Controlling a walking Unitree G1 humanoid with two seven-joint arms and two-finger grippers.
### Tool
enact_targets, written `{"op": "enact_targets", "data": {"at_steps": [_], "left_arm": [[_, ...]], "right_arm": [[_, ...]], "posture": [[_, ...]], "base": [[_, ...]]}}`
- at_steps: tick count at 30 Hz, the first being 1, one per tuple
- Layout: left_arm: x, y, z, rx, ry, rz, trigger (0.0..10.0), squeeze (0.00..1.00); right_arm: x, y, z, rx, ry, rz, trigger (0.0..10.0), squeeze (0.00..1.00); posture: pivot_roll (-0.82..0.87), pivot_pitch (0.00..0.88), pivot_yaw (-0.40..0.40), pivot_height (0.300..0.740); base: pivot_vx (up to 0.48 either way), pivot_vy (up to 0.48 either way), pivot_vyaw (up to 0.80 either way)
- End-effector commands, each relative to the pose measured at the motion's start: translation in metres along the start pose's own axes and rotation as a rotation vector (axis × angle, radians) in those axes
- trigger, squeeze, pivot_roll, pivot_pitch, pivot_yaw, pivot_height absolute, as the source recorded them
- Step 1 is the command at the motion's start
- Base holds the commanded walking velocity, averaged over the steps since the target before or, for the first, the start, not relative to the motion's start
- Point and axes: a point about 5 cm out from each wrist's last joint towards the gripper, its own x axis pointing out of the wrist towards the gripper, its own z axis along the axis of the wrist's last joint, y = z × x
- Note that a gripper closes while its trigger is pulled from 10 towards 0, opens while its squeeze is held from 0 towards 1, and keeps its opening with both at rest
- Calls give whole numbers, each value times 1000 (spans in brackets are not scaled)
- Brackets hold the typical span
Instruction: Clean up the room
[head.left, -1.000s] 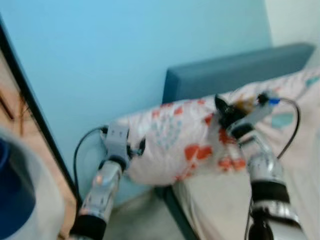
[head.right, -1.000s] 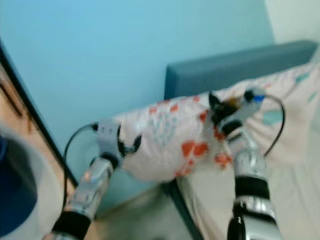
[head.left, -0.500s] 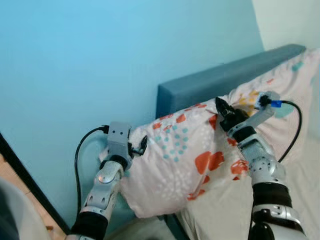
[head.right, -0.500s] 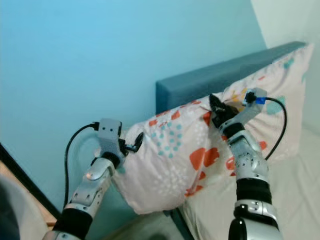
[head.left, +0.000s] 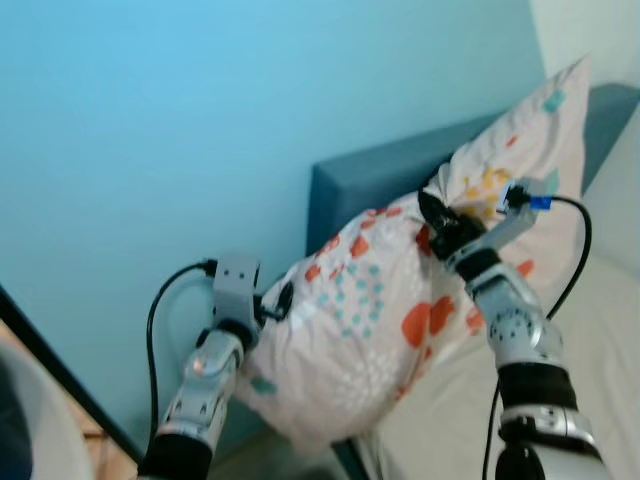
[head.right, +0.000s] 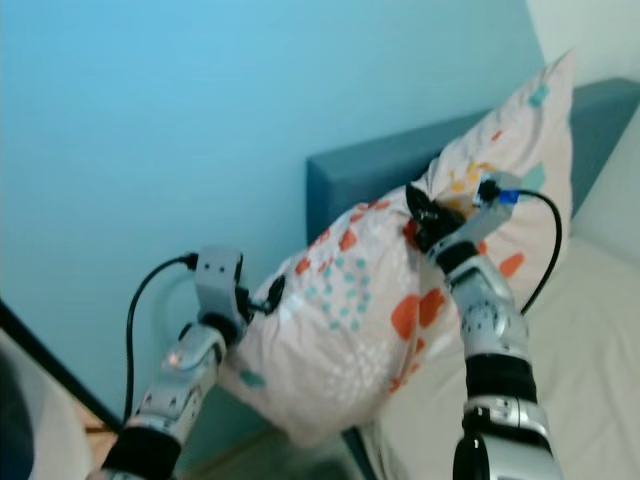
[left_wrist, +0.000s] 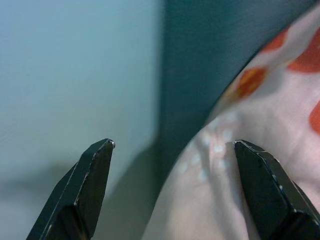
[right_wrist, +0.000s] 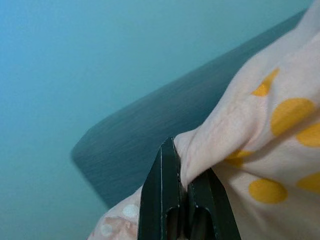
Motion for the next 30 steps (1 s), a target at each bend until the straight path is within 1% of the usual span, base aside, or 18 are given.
{"op": "enact_targets", "data": {"at_steps": [1,2,4,5,6,9,11,12,15,16,17,18,21,25,29,30], "left_arm": [[-1,1,-2,8,15,-2,10000,0],[-1,1,-2,8,15,-2,10000,0],[0,5,0,-10,10,34,10000,0],[0,5,0,-10,10,34,10000,0],[1,8,1,-9,8,59,10000,0],[1,9,2,-10,7,61,10000,0],[1,11,1,-9,11,67,10000,0],[1,11,1,-9,11,67,10000,0],[-1,11,-1,-8,16,70,10000,0],[-1,11,-1,-8,16,70,10000,0],[-2,10,-1,-8,18,70,10000,0],[-2,10,-1,-8,18,70,10000,0],[-4,10,-3,-7,25,74,10000,0],[-5,10,-3,-7,28,72,10000,0],[-7,9,-3,-6,31,66,10000,0],[-9,8,-4,-5,34,62,10000,0]], "right_arm": [[8,11,16,-10,-72,51,10000,0],[8,11,16,-10,-72,51,10000,0],[8,8,14,-11,-57,24,10000,0],[8,8,14,-11,-57,24,10000,0],[8,4,10,-13,-32,-12,10000,0],[9,3,9,-11,-20,-27,10000,0],[9,-5,-3,-6,47,-97,10000,0],[9,-5,-3,-6,47,-97,10000,0],[5,-18,-23,43,135,-192,10000,0],[5,-18,-23,43,135,-192,10000,0],[4,-19,-28,84,151,-194,10000,0],[4,-19,-28,84,151,-194,10000,0],[3,-18,-44,178,182,-183,10000,0],[7,-17,-51,207,198,-162,10000,0],[10,-19,-49,215,197,-168,10000,0],[12,-20,-46,216,188,-178,10000,0]], "posture": [[-35,0,-43,740],[-35,0,-43,740],[-35,1,-44,740],[-35,1,-44,740],[-35,1,-44,740],[-34,2,-44,740],[-34,5,-44,740],[-34,5,-44,740],[-31,11,-45,740],[-31,11,-45,740],[-31,11,-45,740],[-31,11,-45,740],[-27,23,-45,740],[-22,40,-40,740],[-15,54,-36,740],[-12,57,-35,740]], "base": [[0,-458,0],[0,-458,0],[0,0,0],[0,0,0],[0,0,0],[0,0,0],[0,0,0],[0,0,0],[0,0,0],[0,0,0],[0,0,0],[0,0,0],[0,0,0],[0,0,0],[0,0,0],[0,0,0]]}}
